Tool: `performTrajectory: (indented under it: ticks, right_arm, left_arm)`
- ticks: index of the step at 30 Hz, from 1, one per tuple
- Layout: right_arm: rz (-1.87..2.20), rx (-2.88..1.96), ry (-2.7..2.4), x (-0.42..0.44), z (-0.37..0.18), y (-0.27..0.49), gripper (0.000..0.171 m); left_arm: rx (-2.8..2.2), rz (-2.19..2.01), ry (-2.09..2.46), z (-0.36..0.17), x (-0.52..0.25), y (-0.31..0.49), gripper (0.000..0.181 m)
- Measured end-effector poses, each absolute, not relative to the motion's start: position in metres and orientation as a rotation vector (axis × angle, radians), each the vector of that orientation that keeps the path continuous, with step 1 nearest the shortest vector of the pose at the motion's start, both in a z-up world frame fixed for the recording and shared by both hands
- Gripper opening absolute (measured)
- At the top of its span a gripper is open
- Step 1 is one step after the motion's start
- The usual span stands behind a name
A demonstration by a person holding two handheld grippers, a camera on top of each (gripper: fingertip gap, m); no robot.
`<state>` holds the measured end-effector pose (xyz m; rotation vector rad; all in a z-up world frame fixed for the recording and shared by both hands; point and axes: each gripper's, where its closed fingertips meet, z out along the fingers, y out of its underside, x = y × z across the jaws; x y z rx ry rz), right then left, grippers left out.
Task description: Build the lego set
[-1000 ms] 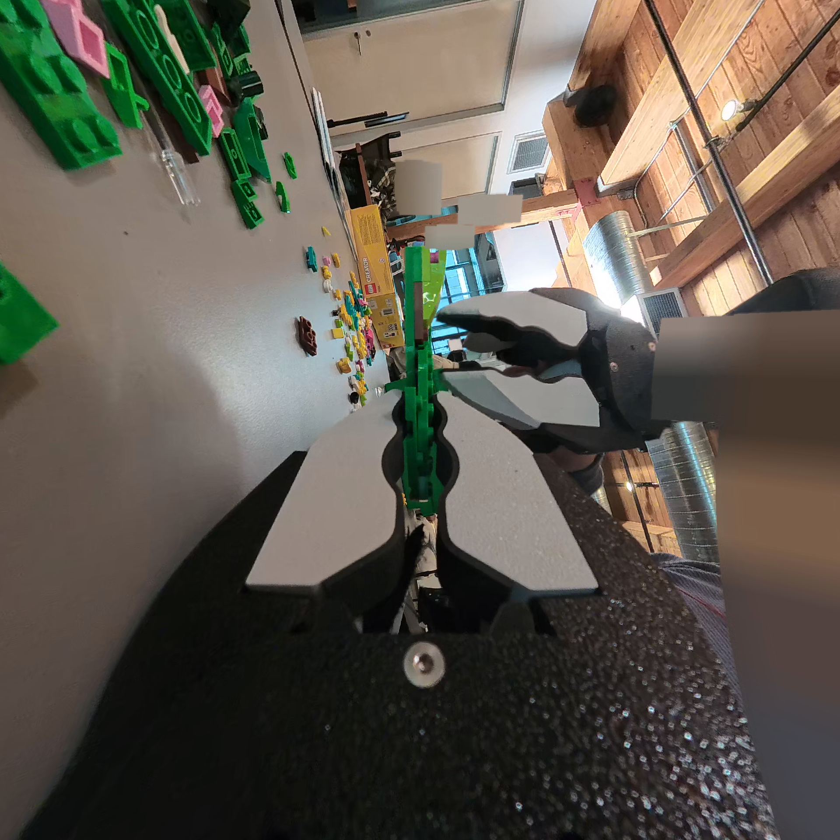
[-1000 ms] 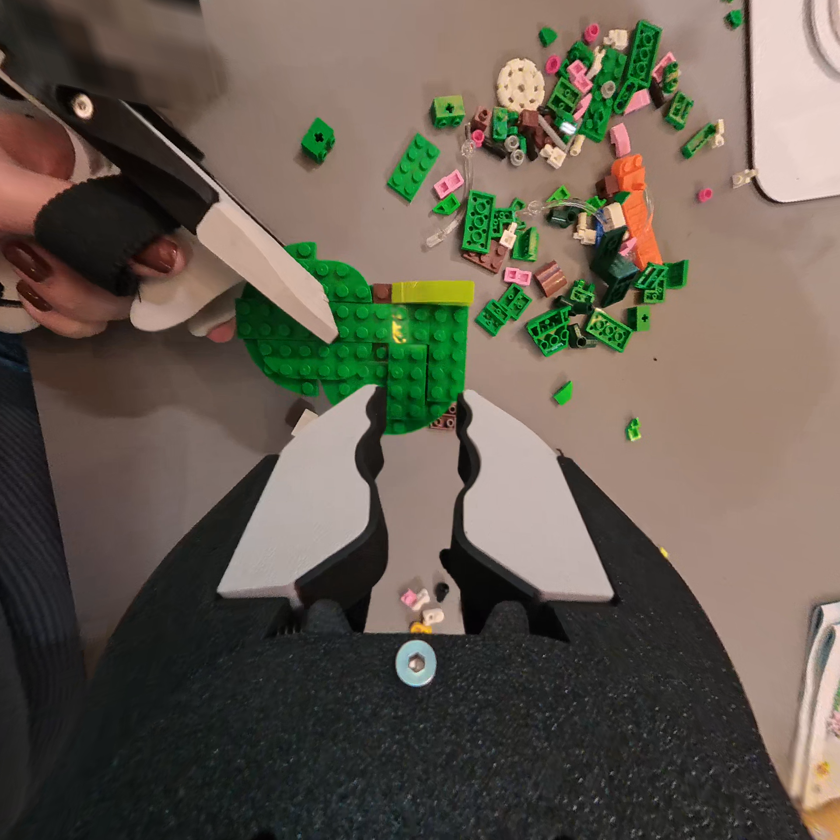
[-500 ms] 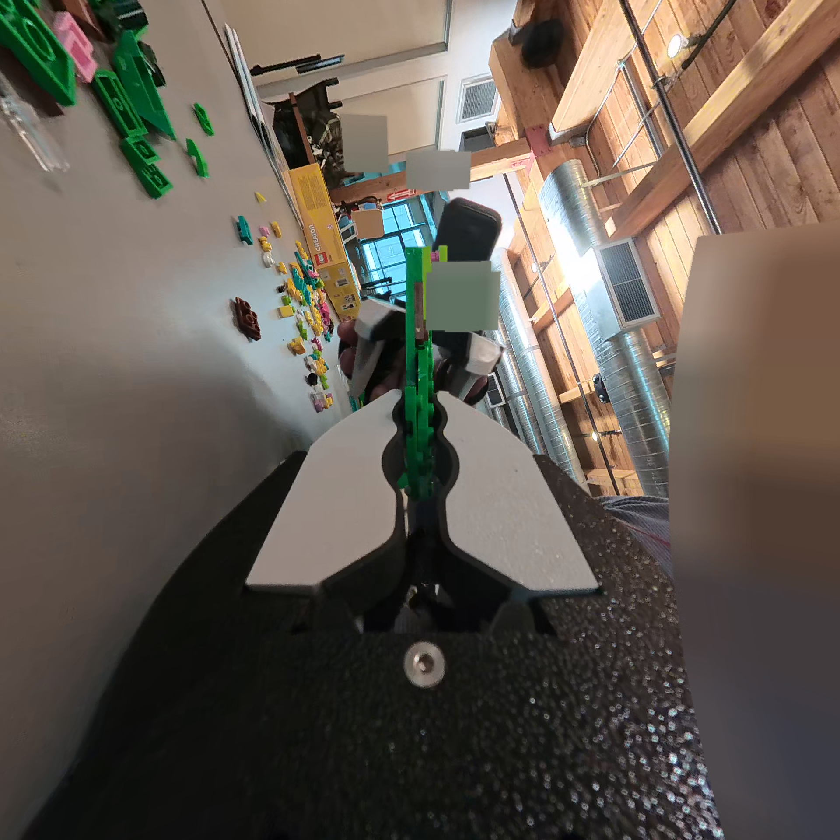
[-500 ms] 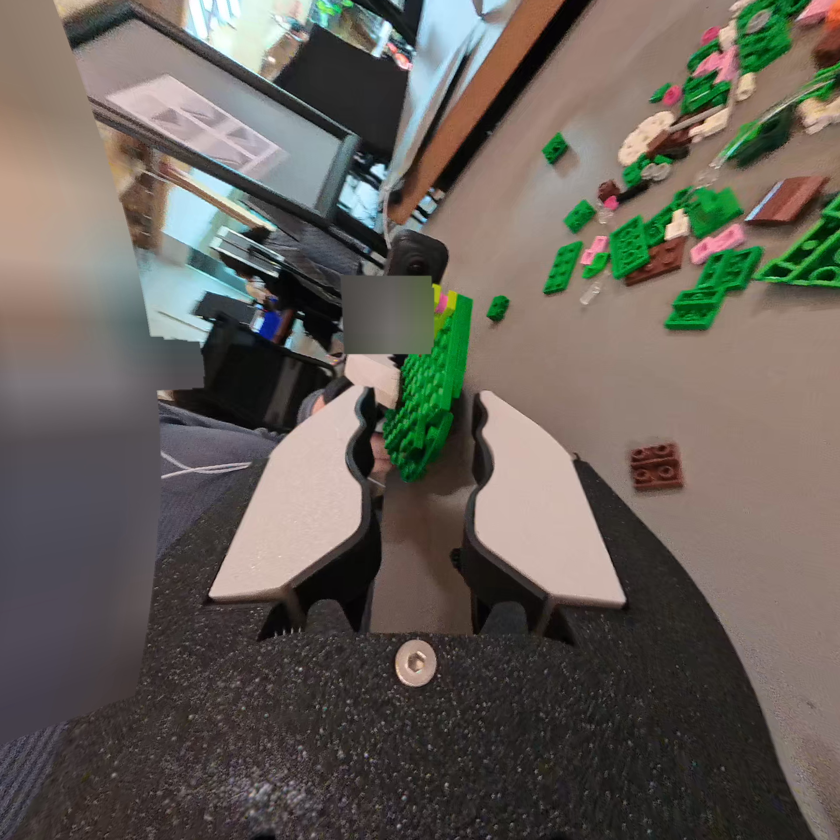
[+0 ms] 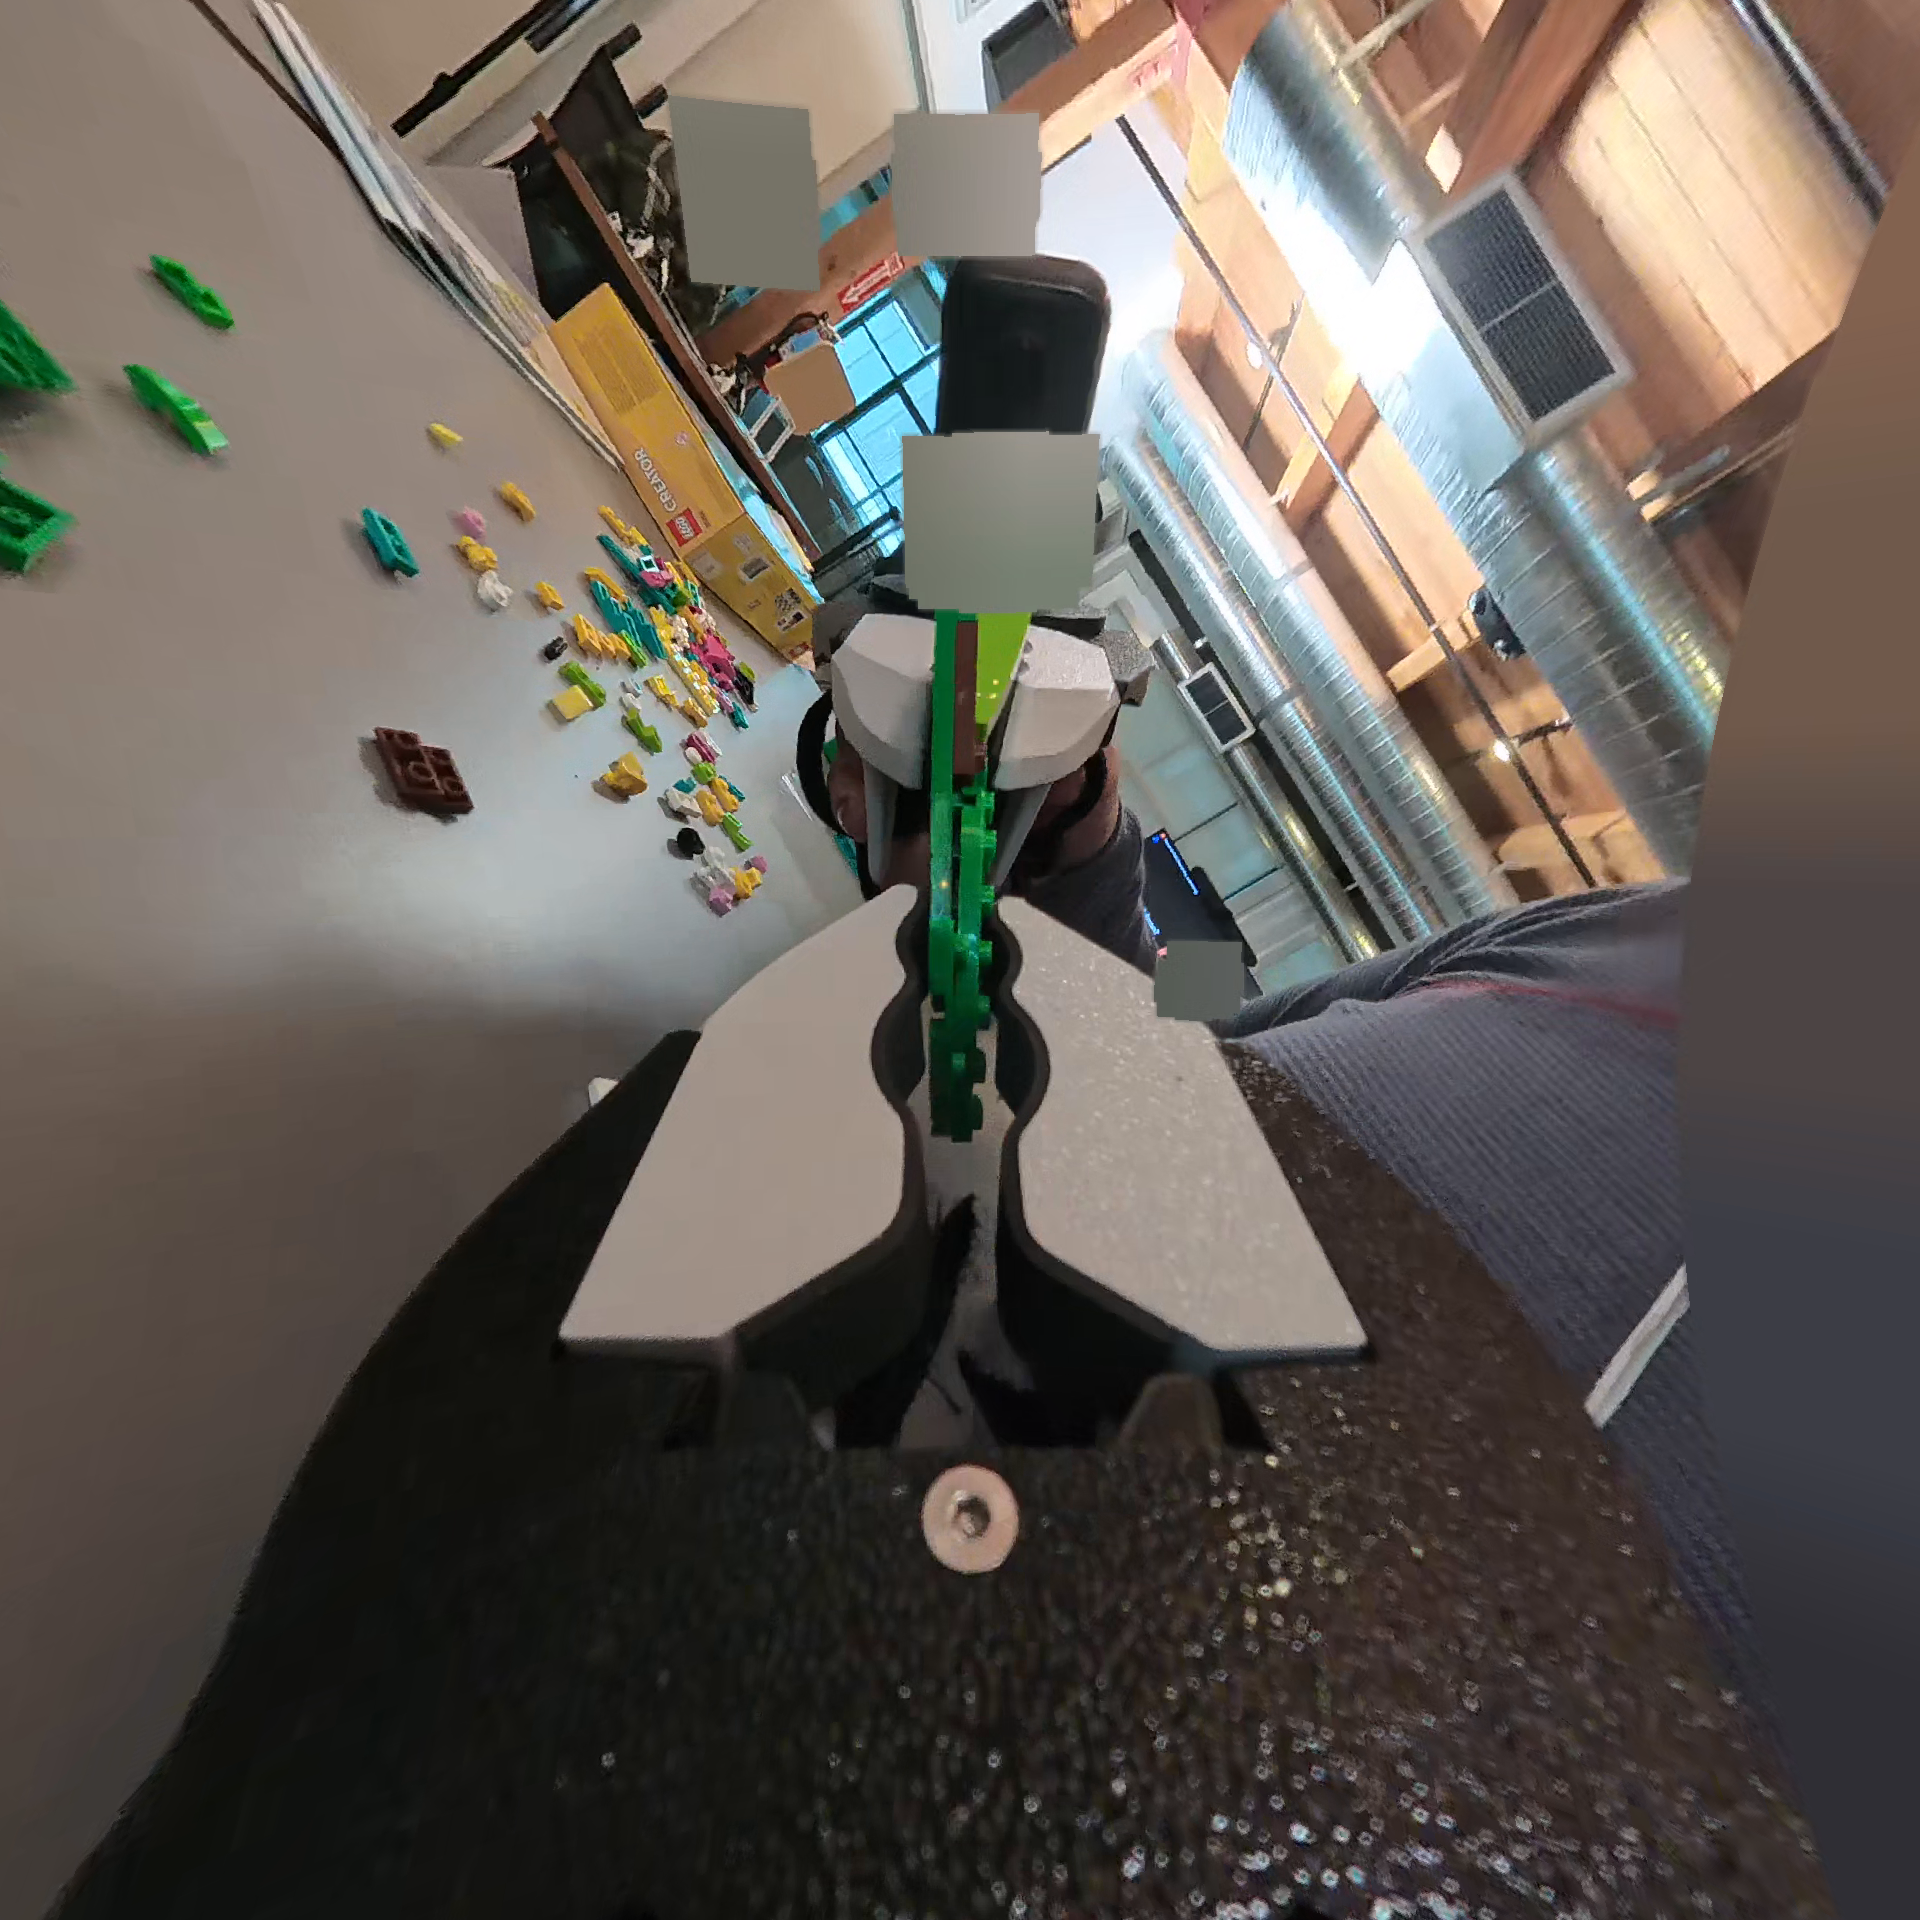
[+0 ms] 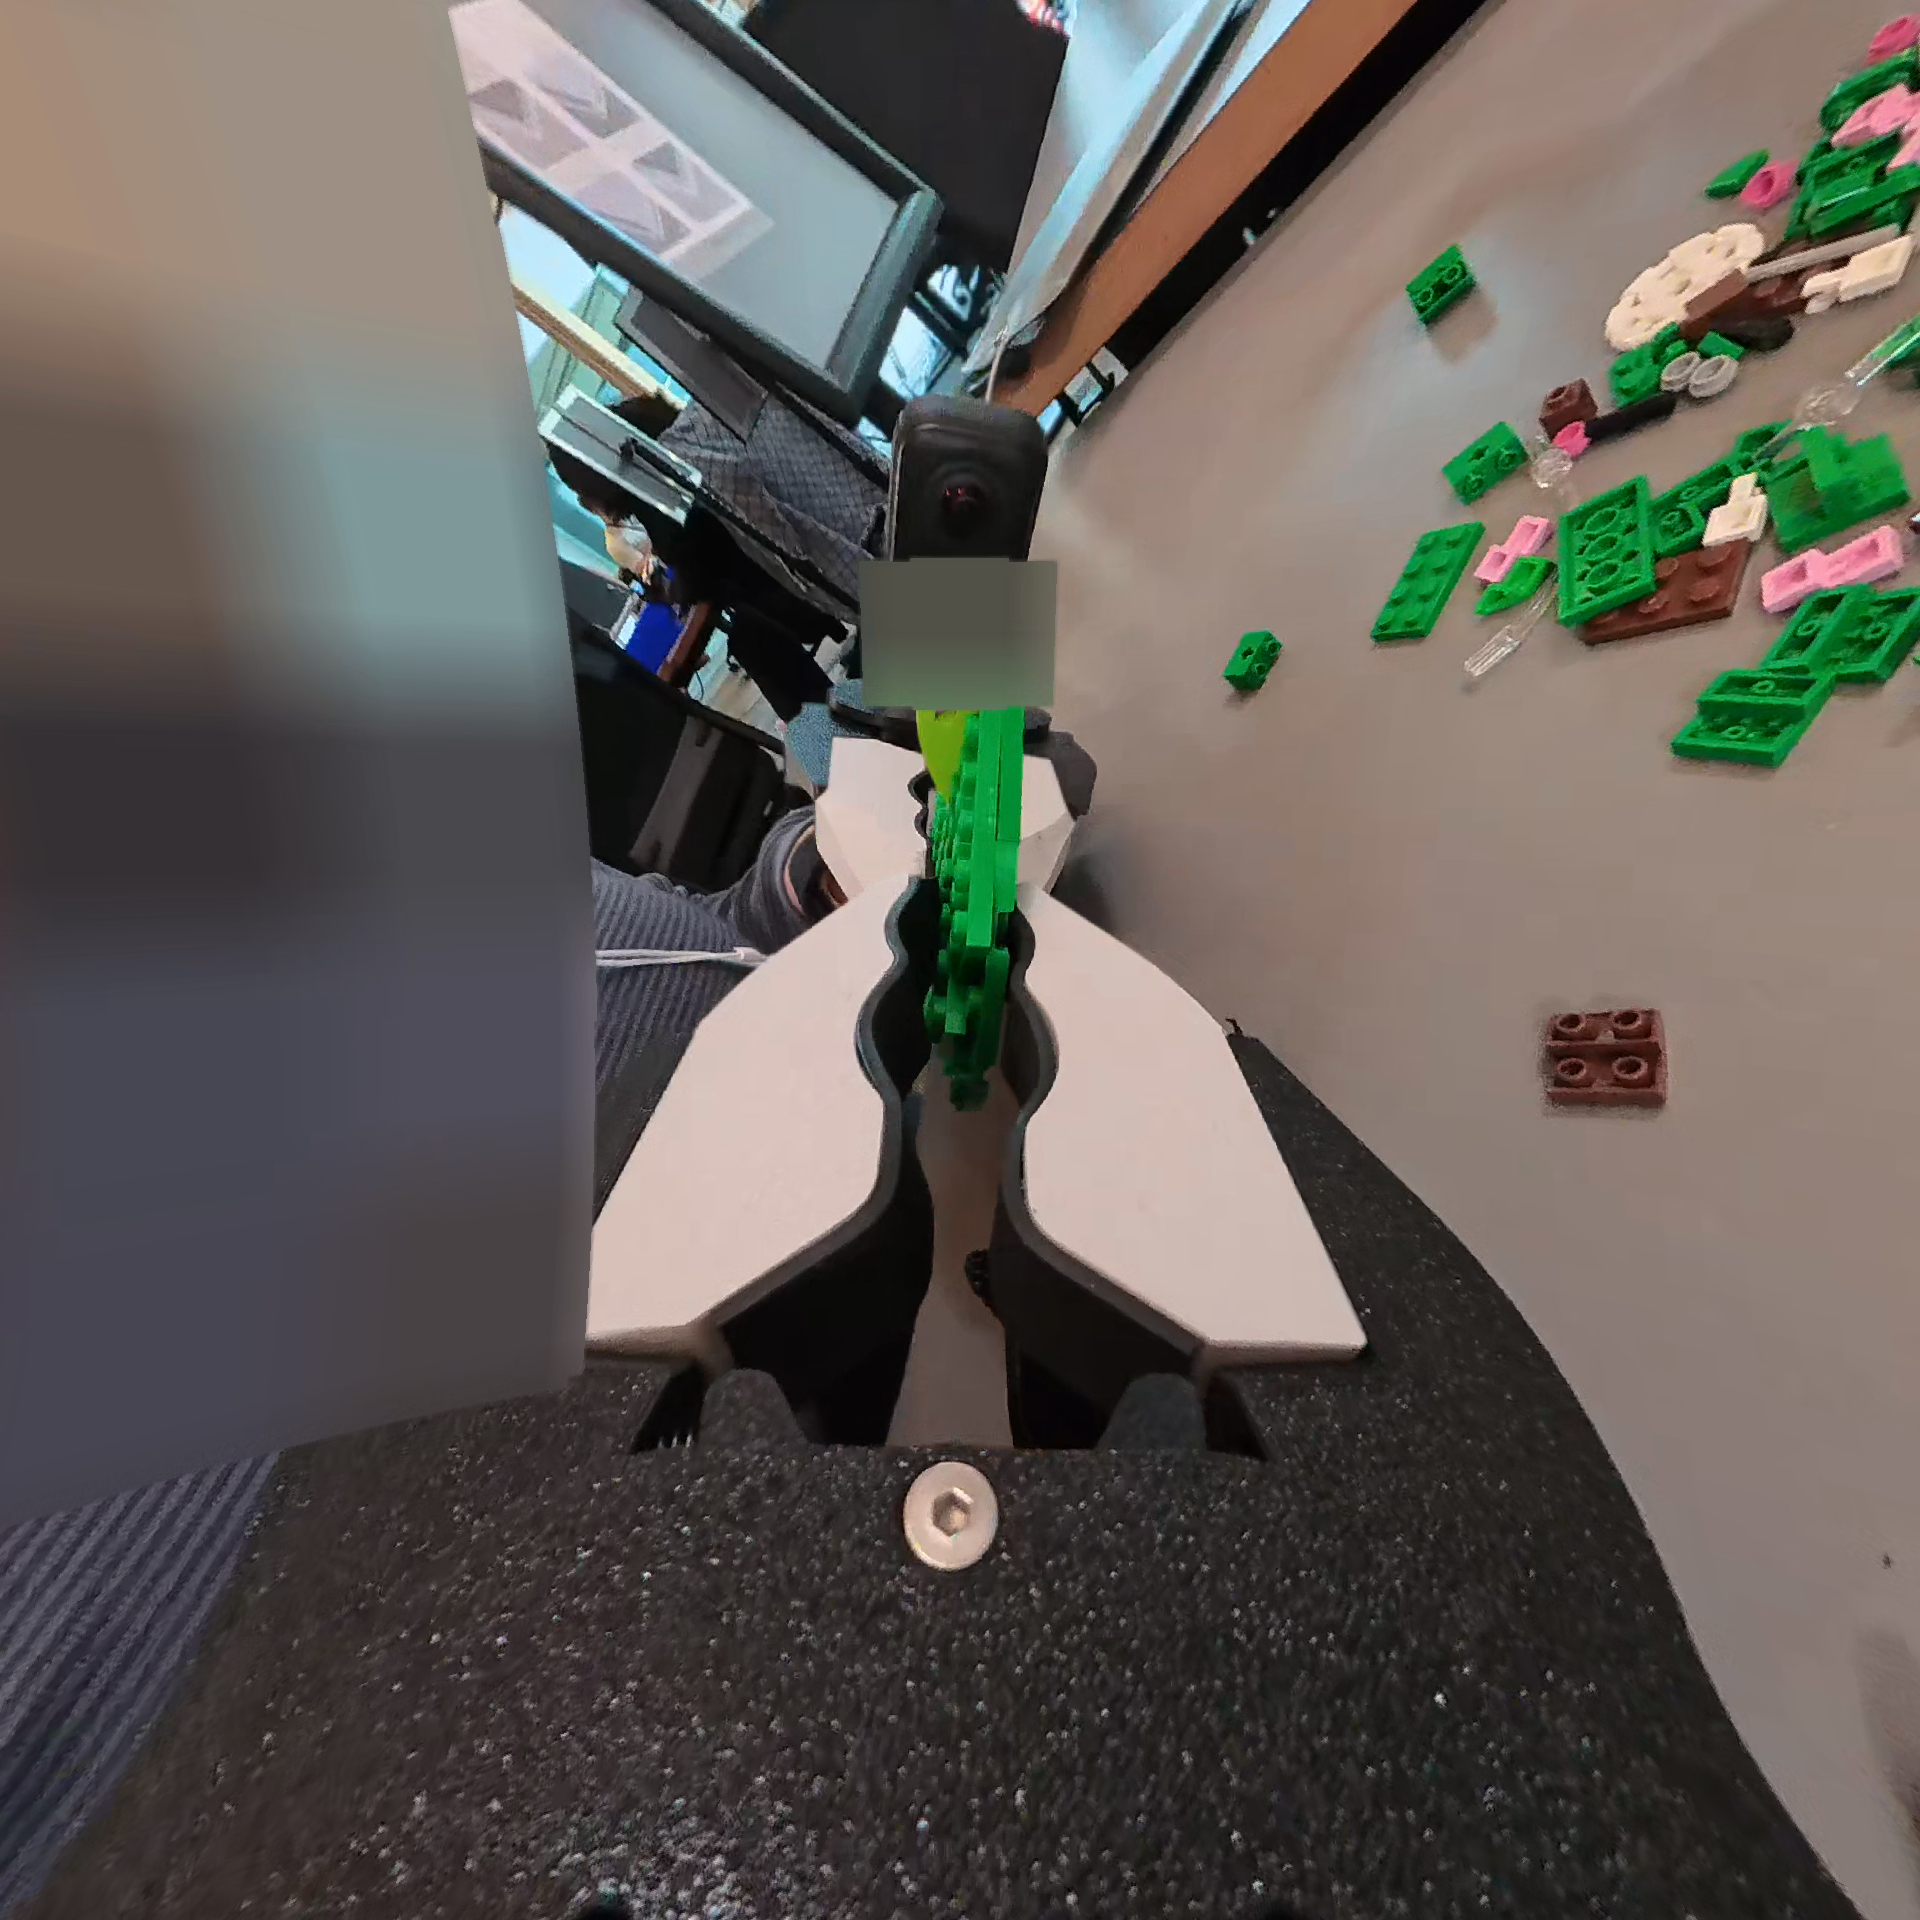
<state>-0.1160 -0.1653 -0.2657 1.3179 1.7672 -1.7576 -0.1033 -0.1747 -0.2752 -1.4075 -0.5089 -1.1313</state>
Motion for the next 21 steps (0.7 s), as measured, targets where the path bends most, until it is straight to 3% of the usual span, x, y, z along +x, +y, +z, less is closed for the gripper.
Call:
performTrajectory:
  ticks: [13,21]
  right_arm:
    - [-1.86,1.267,1.806,-0.113,-0.254,-0.168,0.021]
    - [-1.887,1.29,1.807,-0.112,-0.253,-0.166,0.01]
  left_arm:
    - [-1.216,-1.263,-0.544,-0.262,-0.113,-0.18,0.008]
    - [-1.254,-1.213,-0.508,-0.262,-0.109,-0.179,0.009]
